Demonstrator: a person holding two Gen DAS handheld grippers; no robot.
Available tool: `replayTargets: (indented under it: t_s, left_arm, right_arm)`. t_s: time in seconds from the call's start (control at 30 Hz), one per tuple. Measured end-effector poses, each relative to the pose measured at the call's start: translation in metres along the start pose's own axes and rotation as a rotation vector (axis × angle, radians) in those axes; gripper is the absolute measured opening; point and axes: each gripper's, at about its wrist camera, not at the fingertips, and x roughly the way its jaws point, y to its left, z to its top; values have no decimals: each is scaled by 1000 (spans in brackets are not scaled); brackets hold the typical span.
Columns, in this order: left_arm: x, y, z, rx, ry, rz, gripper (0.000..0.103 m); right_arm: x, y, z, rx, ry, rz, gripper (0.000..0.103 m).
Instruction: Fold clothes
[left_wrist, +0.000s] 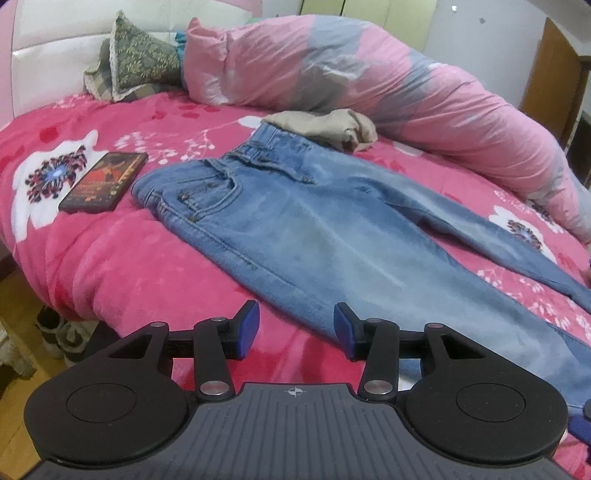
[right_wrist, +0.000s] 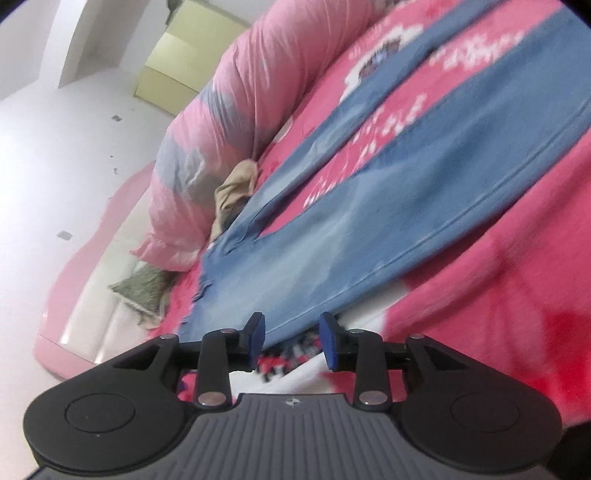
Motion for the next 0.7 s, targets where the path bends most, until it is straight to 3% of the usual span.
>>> replayTargets:
  t_s: [0.17, 0.37, 0.7]
  left_arm:
    - [2, 3, -2, 18, 22, -16, 46]
    - [13, 7, 0, 11, 33, -20, 49]
    - [28, 15, 9, -20, 45, -46, 49]
  right_arm:
    - [33, 3, -8, 71, 109, 78, 38]
    - [68, 2, -10, 130, 199, 70, 40]
    - [88, -19, 0, 285, 132, 110, 40]
